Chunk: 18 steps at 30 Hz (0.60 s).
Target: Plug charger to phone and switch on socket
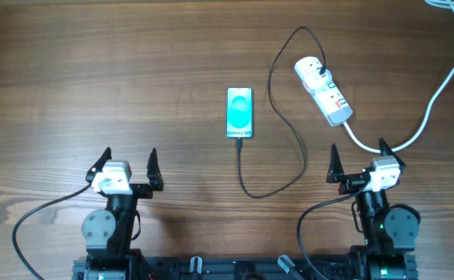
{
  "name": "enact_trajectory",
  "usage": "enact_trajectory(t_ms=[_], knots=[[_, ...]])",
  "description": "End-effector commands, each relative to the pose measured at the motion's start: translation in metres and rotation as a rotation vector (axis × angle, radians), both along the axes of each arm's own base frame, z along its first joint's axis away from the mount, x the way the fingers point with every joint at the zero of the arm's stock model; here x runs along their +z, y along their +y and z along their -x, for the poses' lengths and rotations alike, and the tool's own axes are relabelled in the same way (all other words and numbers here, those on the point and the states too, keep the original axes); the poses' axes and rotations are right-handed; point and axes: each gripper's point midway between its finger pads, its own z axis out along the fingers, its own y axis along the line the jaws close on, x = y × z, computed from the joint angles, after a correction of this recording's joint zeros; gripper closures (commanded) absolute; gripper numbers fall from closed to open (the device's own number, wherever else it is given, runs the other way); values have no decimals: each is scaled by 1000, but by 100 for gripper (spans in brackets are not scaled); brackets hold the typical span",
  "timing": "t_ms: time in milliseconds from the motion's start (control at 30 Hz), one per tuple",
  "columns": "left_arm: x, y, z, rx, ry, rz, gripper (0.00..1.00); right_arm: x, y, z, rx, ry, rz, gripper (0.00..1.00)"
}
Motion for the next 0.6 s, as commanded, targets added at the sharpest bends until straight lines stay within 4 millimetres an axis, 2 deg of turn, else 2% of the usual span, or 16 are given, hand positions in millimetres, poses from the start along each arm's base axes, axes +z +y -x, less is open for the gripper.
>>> enact_trajectory(t_ms=[0, 567], knots=[[-3, 5, 0, 25, -1, -21, 0, 2, -1, 0, -11, -10, -14, 0], [-1, 5, 0, 22, -7, -16, 0, 2, -1, 0, -11, -10, -14, 0]])
